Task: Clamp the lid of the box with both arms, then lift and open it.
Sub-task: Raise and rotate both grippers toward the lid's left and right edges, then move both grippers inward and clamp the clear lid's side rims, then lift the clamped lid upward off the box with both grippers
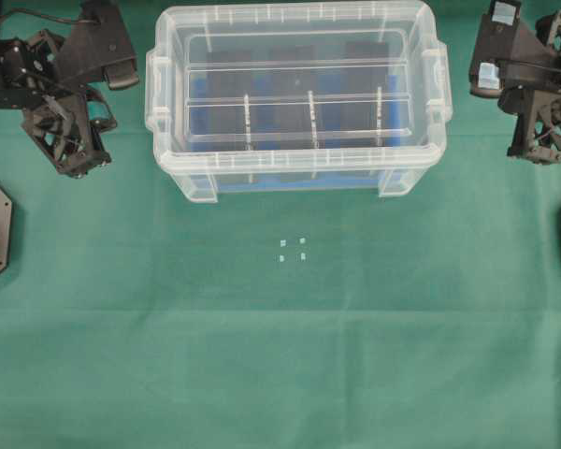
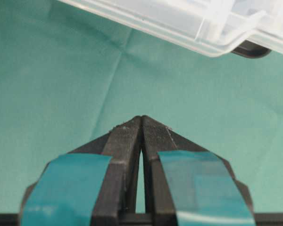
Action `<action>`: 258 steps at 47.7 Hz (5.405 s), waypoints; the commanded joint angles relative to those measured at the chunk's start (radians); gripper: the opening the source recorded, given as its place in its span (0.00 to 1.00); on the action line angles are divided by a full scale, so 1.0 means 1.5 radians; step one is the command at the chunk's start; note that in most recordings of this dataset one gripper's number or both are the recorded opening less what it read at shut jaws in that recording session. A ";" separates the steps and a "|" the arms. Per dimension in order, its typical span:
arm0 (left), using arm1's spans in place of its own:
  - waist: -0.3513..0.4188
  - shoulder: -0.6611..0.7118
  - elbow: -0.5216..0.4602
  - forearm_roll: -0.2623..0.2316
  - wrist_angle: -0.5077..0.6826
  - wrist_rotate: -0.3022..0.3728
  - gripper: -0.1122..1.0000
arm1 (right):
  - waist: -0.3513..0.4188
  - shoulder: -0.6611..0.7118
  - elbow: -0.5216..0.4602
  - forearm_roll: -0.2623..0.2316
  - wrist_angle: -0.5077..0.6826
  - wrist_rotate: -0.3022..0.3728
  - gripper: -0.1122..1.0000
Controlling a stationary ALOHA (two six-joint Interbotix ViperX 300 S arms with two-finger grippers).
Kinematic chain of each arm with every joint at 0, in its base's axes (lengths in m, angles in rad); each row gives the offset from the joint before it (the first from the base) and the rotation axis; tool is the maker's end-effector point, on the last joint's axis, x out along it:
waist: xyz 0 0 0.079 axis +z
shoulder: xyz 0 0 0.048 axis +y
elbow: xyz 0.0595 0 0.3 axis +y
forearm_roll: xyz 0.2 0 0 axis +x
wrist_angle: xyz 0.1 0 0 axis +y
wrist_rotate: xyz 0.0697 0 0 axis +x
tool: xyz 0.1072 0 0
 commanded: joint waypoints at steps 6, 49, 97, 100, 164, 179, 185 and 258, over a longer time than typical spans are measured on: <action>0.003 -0.001 -0.013 0.003 -0.001 0.050 0.11 | -0.002 0.001 -0.011 -0.003 -0.007 -0.013 0.10; 0.013 0.009 -0.047 -0.002 0.033 0.207 0.11 | 0.000 0.002 -0.012 -0.001 -0.004 -0.168 0.10; 0.013 0.136 -0.116 -0.002 -0.024 0.219 0.11 | -0.001 0.138 -0.089 -0.004 -0.104 -0.180 0.10; 0.012 0.145 -0.124 -0.002 -0.024 0.228 0.11 | 0.002 0.143 -0.093 -0.004 -0.106 -0.179 0.10; 0.004 0.156 -0.168 -0.003 -0.007 0.241 0.11 | 0.019 0.165 -0.140 -0.001 -0.116 -0.177 0.10; 0.005 0.145 -0.192 -0.004 0.020 0.247 0.11 | 0.019 0.149 -0.151 -0.002 -0.104 -0.176 0.10; 0.004 0.141 -0.206 -0.004 0.037 0.247 0.11 | 0.019 0.142 -0.159 -0.002 -0.091 -0.175 0.10; -0.061 0.099 -0.264 -0.008 0.149 0.191 0.11 | 0.094 0.086 -0.236 -0.003 0.020 -0.128 0.10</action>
